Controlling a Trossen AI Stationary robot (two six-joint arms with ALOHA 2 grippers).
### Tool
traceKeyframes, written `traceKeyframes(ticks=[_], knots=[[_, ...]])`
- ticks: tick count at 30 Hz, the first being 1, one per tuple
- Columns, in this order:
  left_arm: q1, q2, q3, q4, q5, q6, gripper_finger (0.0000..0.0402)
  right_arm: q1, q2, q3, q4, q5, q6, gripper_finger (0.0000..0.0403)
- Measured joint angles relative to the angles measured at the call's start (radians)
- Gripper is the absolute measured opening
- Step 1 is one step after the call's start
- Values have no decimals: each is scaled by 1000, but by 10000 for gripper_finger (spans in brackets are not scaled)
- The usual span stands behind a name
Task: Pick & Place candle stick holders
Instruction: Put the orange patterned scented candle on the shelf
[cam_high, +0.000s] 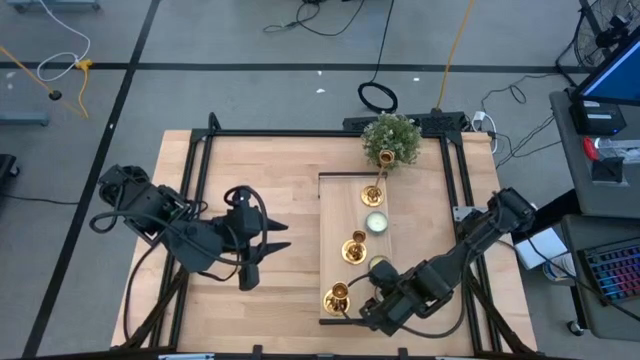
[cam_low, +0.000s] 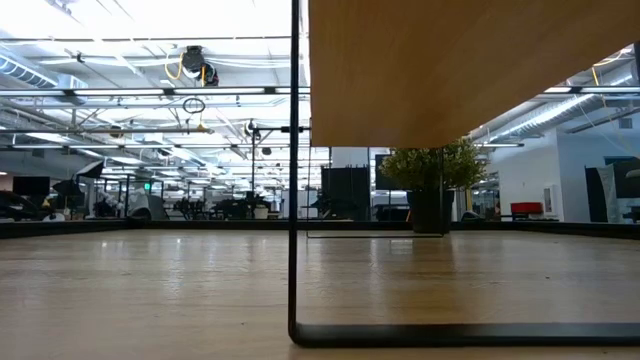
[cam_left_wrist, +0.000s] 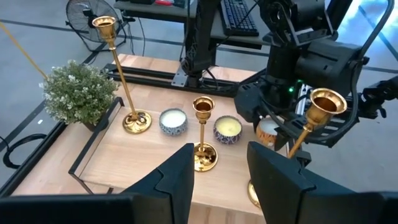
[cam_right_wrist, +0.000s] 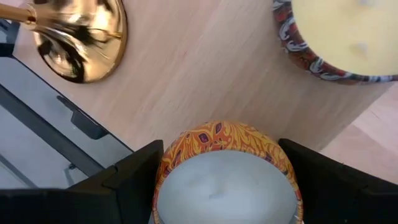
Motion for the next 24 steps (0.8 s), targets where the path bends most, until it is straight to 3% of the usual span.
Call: traceKeyframes(ticks=[24], knots=[[-10, 0, 0, -3, 11, -7, 152, -4, -22, 0, 21, 41, -24, 324]])
